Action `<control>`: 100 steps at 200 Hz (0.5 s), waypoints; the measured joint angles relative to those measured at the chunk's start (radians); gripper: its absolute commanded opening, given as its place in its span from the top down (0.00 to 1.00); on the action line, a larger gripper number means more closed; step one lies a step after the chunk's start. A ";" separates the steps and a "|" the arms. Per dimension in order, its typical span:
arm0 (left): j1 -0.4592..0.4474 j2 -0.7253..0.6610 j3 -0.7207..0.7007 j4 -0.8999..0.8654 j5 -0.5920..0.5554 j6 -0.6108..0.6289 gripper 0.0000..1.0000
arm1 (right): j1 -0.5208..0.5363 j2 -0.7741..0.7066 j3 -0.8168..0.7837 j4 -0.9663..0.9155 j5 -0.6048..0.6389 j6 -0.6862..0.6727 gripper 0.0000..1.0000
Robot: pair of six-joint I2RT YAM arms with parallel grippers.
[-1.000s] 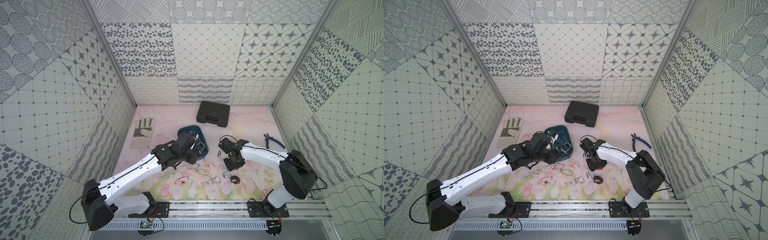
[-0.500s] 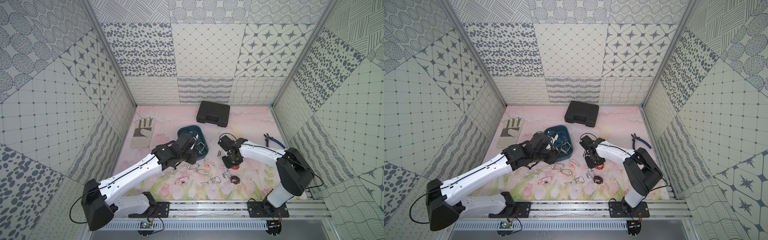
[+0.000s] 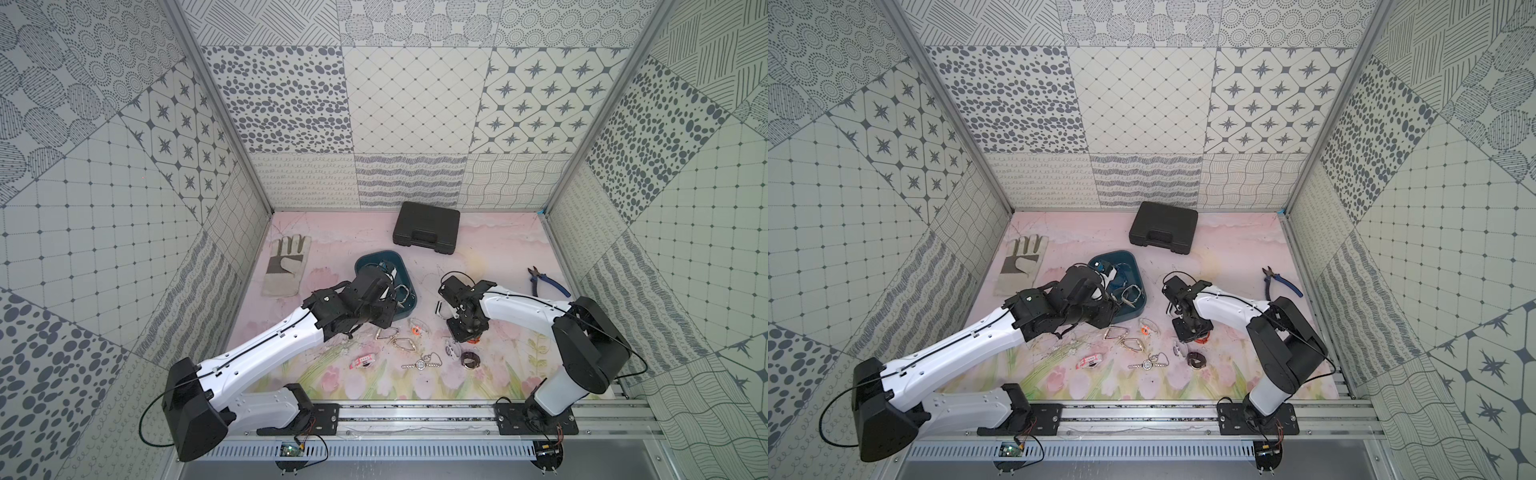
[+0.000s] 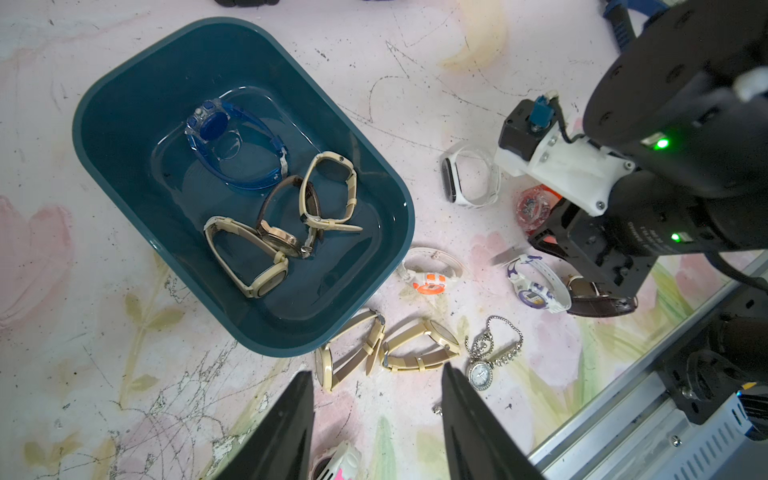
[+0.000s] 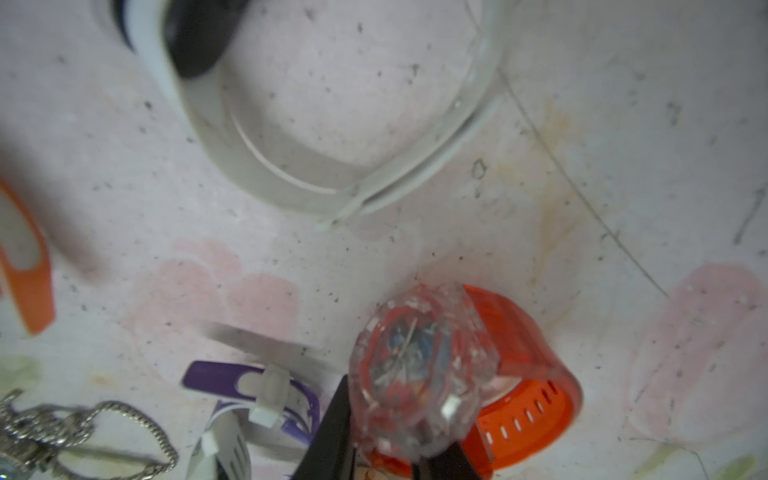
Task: Put the watch into the storage box
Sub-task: Pick up the watch at the center of the board.
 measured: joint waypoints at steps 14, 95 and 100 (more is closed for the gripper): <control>0.000 -0.001 0.000 0.000 -0.001 0.000 0.46 | 0.000 0.000 0.000 0.000 0.001 0.001 0.90; 0.000 -0.017 -0.022 0.006 -0.002 -0.002 0.46 | -0.019 -0.077 0.116 -0.067 0.033 -0.014 0.98; 0.001 -0.022 -0.028 0.010 -0.003 -0.004 0.46 | -0.021 -0.085 0.138 -0.069 0.033 -0.021 0.98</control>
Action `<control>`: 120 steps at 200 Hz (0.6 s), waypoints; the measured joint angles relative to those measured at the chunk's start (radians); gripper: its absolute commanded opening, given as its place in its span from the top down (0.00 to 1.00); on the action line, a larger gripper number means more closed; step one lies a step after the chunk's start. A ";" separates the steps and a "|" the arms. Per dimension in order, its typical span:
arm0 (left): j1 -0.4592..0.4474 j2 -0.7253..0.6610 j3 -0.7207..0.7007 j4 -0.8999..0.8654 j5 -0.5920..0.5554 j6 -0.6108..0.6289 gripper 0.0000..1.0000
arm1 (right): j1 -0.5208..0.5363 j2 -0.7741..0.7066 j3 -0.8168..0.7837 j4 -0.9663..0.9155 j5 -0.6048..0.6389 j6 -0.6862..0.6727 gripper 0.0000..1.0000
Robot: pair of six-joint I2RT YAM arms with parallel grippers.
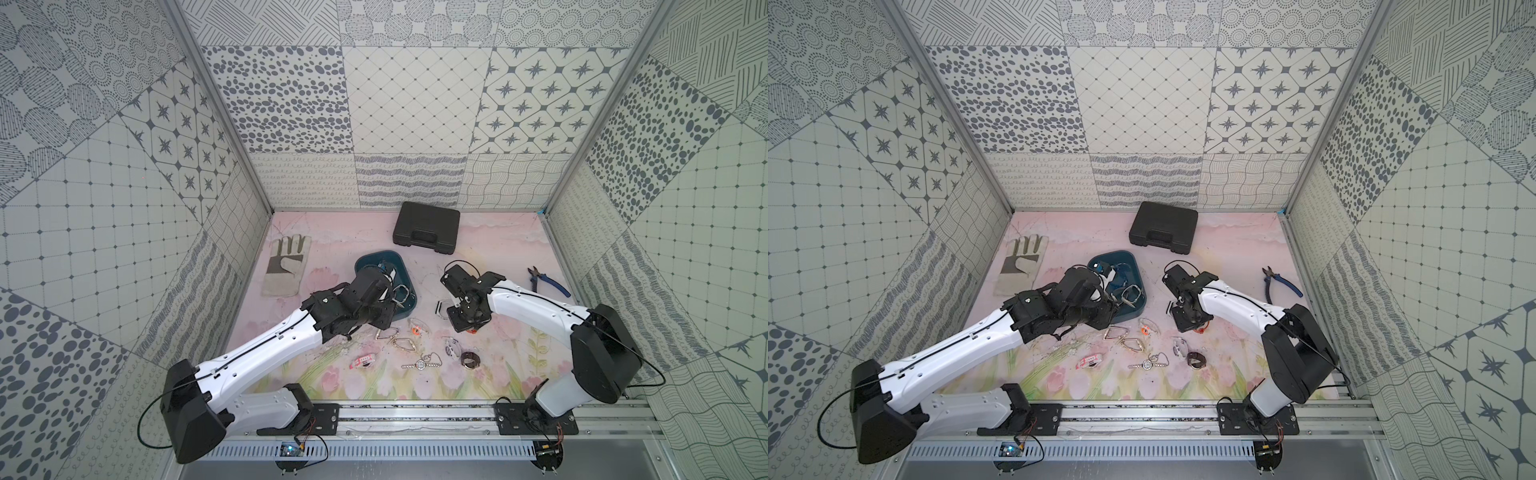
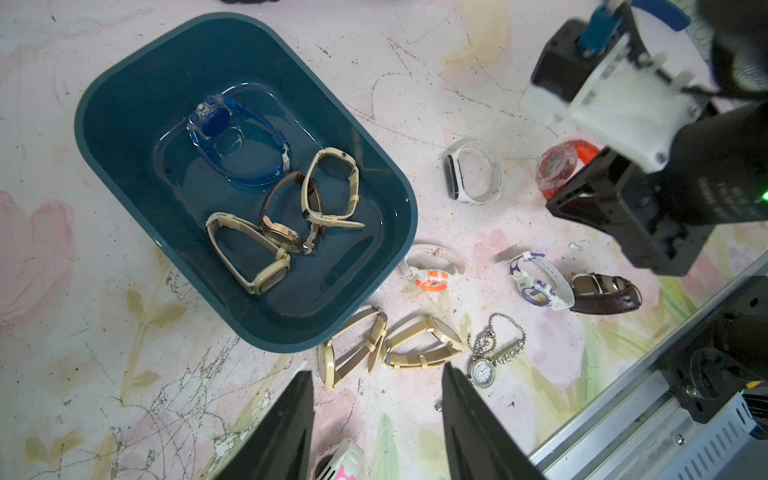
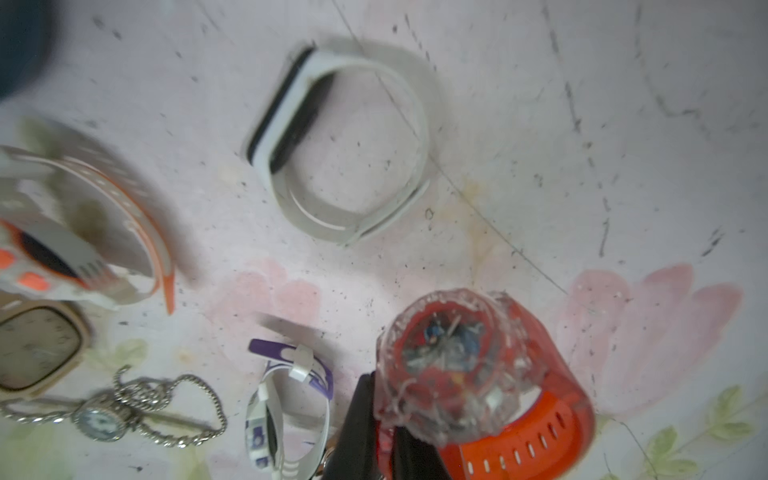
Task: Put the watch into the storage box
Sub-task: Pick up the watch at the center of the board, then place the watch in the storage box.
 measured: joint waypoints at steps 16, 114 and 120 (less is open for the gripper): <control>0.008 -0.020 -0.025 0.014 -0.004 -0.010 0.45 | -0.006 -0.010 0.083 -0.004 -0.021 -0.017 0.98; 0.202 -0.307 -0.238 0.025 -0.051 -0.182 0.38 | 0.062 0.447 0.749 -0.053 -0.223 -0.132 0.99; 0.216 -0.314 -0.246 0.023 -0.051 -0.193 0.38 | 0.073 0.476 0.790 -0.064 -0.235 -0.139 0.99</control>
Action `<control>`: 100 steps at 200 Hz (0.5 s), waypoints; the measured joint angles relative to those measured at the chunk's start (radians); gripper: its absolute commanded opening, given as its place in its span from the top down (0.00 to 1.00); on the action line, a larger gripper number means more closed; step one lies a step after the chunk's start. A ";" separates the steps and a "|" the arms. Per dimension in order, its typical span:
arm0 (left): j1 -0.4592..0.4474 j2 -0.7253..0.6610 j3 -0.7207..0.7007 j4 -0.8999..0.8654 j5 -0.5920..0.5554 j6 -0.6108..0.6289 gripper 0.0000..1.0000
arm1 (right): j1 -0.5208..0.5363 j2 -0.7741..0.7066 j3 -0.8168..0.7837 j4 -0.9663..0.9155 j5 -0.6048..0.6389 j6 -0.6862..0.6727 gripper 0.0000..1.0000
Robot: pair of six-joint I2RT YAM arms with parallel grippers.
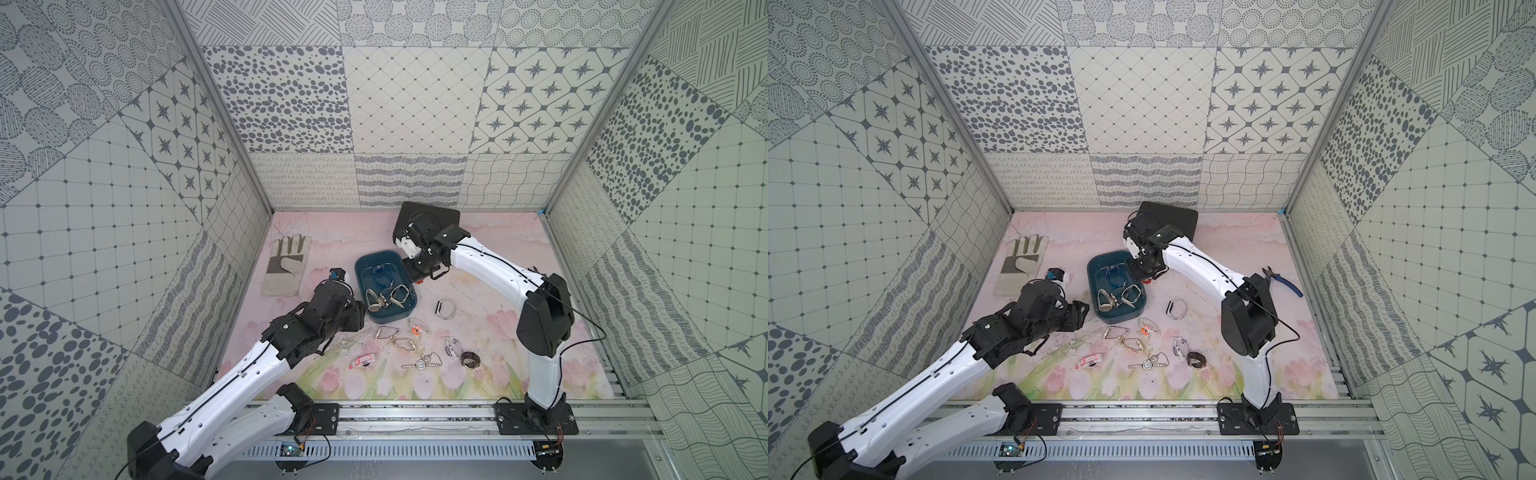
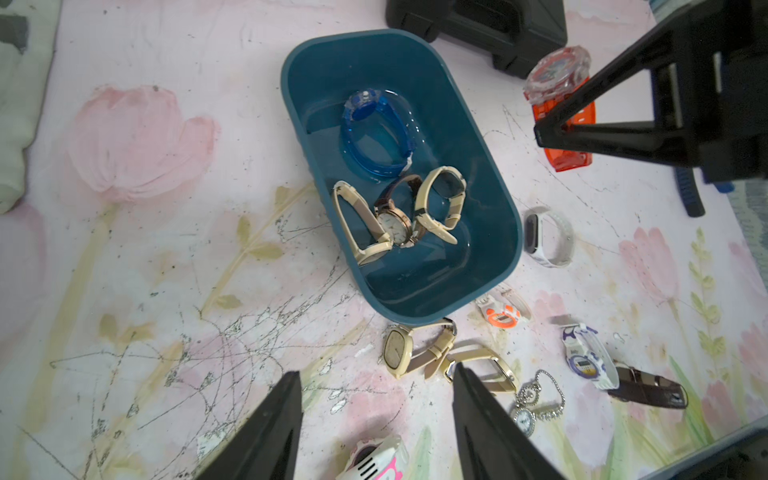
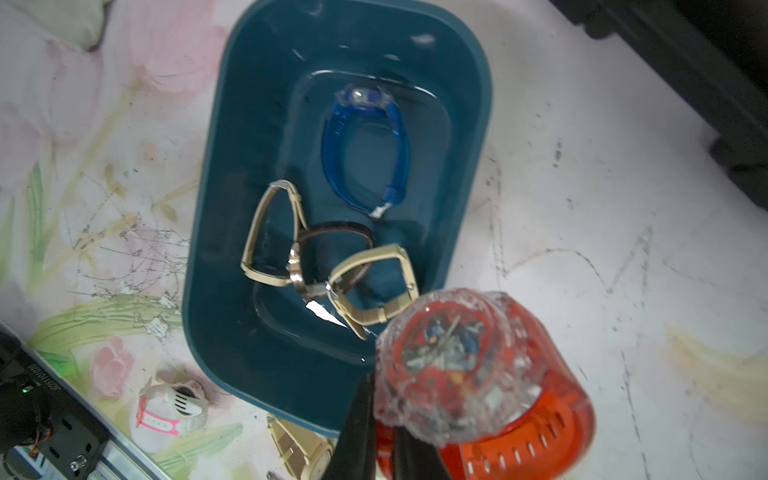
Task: Put the watch into the storage box
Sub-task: Place the watch in the storage box.
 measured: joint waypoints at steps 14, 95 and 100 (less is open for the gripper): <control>0.034 -0.016 -0.019 -0.004 0.001 -0.023 0.38 | 0.024 0.063 0.100 -0.027 -0.027 -0.013 0.99; 0.122 -0.090 -0.047 -0.022 0.007 -0.091 0.40 | 0.122 0.427 0.668 -0.208 -0.151 -0.071 0.99; 0.123 -0.089 -0.047 -0.022 0.006 -0.093 0.40 | 0.122 0.444 0.686 -0.215 -0.155 -0.071 0.99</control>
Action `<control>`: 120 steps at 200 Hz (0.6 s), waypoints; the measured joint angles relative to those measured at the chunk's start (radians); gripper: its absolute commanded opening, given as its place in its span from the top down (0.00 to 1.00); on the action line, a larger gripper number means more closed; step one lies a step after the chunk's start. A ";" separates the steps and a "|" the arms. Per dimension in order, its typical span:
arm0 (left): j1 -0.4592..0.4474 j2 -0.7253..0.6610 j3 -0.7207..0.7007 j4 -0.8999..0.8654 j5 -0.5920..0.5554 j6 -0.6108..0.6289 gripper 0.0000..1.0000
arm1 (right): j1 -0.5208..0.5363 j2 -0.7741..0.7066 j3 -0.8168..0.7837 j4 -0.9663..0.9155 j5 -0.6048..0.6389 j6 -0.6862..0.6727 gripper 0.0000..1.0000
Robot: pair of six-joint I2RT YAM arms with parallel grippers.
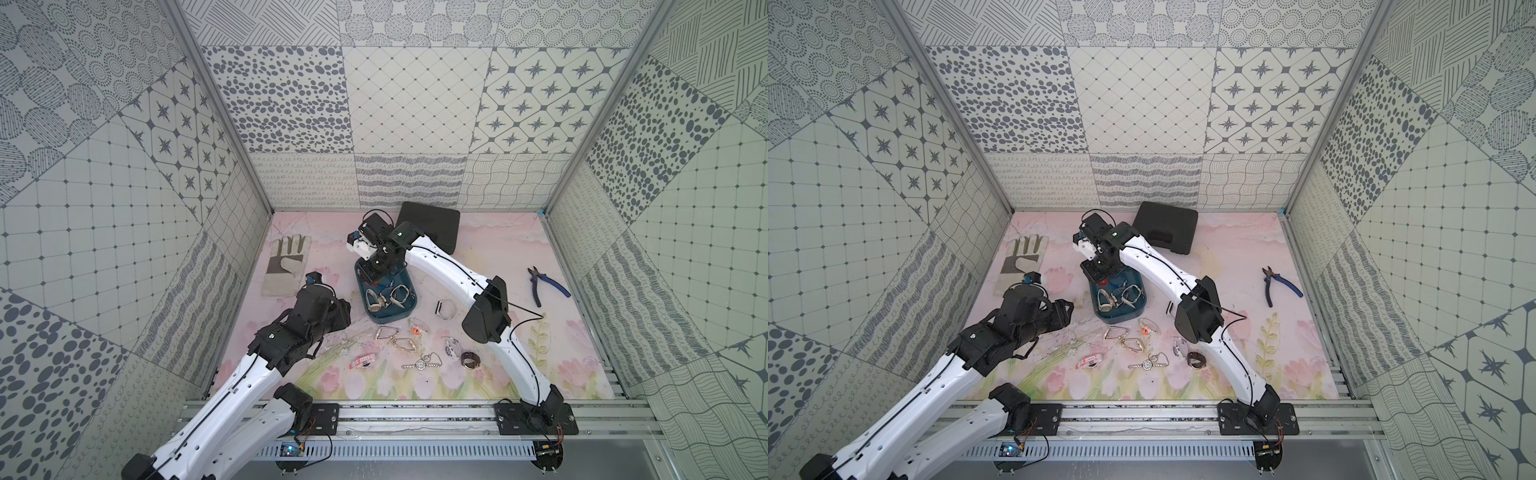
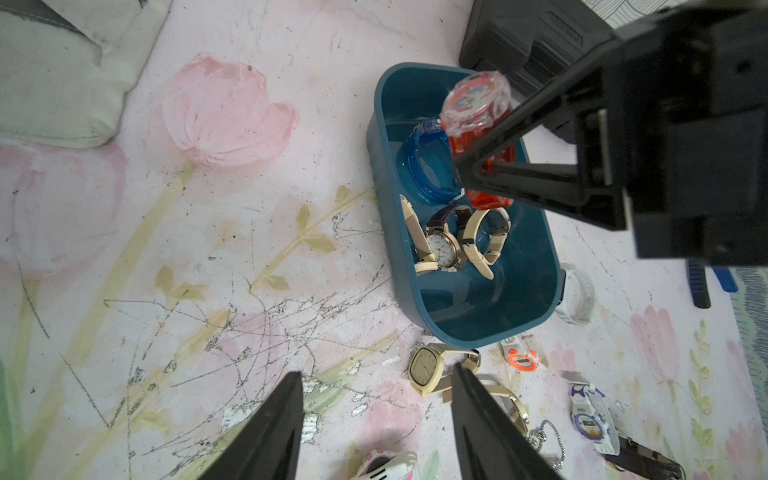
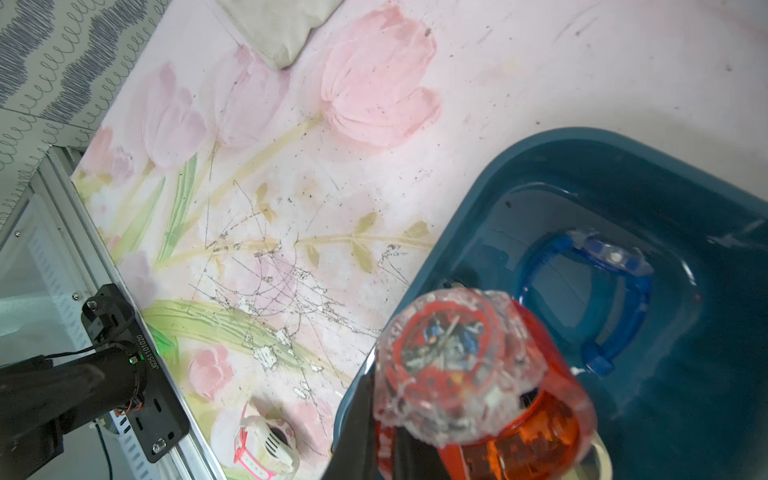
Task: Put the watch into the storage box
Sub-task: Place the watch in the storage box.
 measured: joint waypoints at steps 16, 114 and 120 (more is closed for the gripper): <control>0.001 0.004 0.000 0.000 0.002 -0.003 0.40 | 0.000 0.041 0.029 -0.019 -0.008 0.001 0.99; 0.002 0.003 0.000 0.001 0.019 -0.009 0.40 | -0.007 0.080 0.040 -0.047 -0.002 0.031 0.97; 0.003 0.003 0.000 0.001 0.021 -0.009 0.40 | -0.009 0.083 0.042 -0.047 -0.002 0.037 0.96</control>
